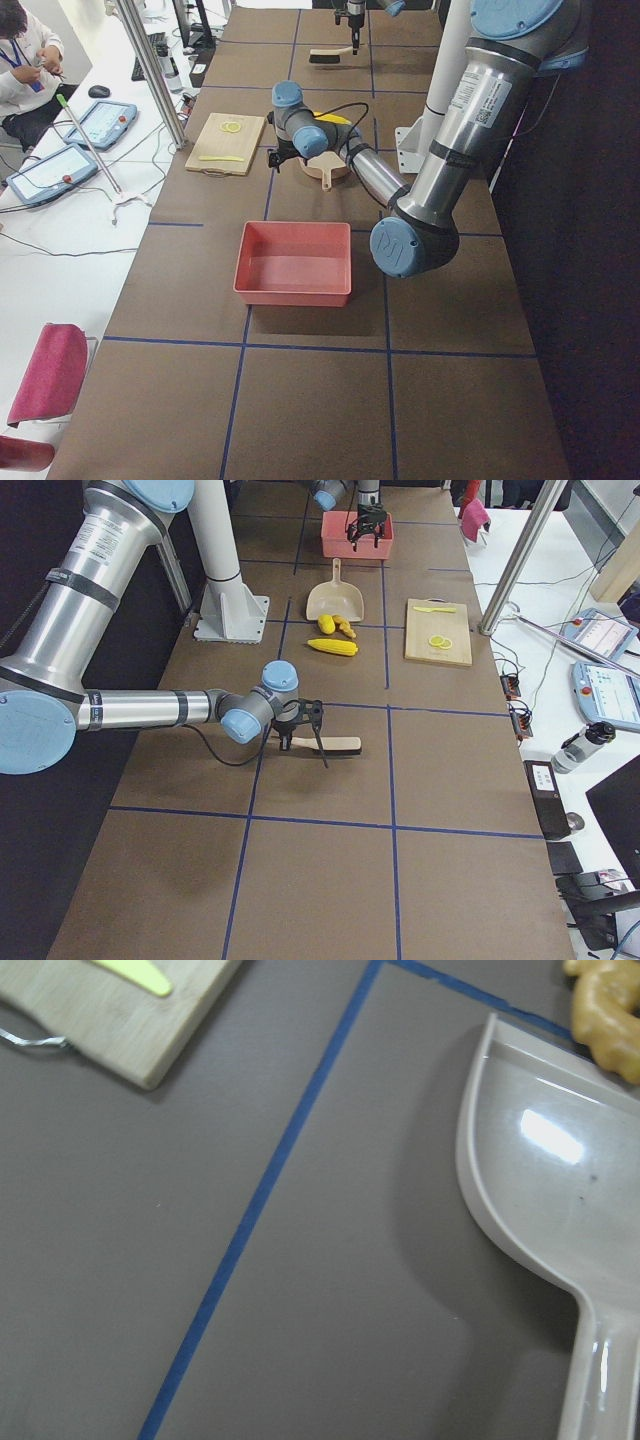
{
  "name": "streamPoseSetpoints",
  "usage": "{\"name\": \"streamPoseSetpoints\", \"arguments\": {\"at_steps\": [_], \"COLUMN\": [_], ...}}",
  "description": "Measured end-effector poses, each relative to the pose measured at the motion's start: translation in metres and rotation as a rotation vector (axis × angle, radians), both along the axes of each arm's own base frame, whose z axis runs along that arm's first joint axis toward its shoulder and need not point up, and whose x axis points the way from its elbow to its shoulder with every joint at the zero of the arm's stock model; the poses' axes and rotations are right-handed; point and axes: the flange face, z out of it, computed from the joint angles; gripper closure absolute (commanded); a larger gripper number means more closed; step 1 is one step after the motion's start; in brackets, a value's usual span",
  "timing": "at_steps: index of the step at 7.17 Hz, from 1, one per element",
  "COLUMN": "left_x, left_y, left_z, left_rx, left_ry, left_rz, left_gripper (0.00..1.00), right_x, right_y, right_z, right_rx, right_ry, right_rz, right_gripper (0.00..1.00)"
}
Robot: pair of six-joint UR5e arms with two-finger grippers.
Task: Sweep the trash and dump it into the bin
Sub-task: 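Move the left gripper to the dustpan handle while the right reaches the brush, then grasp the dustpan handle with the left gripper while the right grasps the brush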
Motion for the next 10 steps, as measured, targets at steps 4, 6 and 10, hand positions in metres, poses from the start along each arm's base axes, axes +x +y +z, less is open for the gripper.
{"name": "streamPoseSetpoints", "arguments": {"at_steps": [4,6,10], "left_x": [0.057,0.079,0.101], "left_y": [0.057,0.074,0.089], "left_z": [0.007,0.014,0.024], "left_rx": [0.134,0.174,0.182], "left_ry": [-0.025,-0.071,-0.13], "left_rz": [0.203,0.23,0.247], "left_gripper": [0.0,0.0,0.07], "right_x": [-0.053,-0.083,-0.128], "right_y": [-0.023,-0.035,-0.04], "right_z": [-0.057,-0.086,-0.127], "right_rx": [0.086,0.107,0.095], "right_ry": [-0.092,-0.113,-0.148], "right_rz": [-0.049,-0.073,-0.052], "right_gripper": [1.0,0.99,0.99]}}
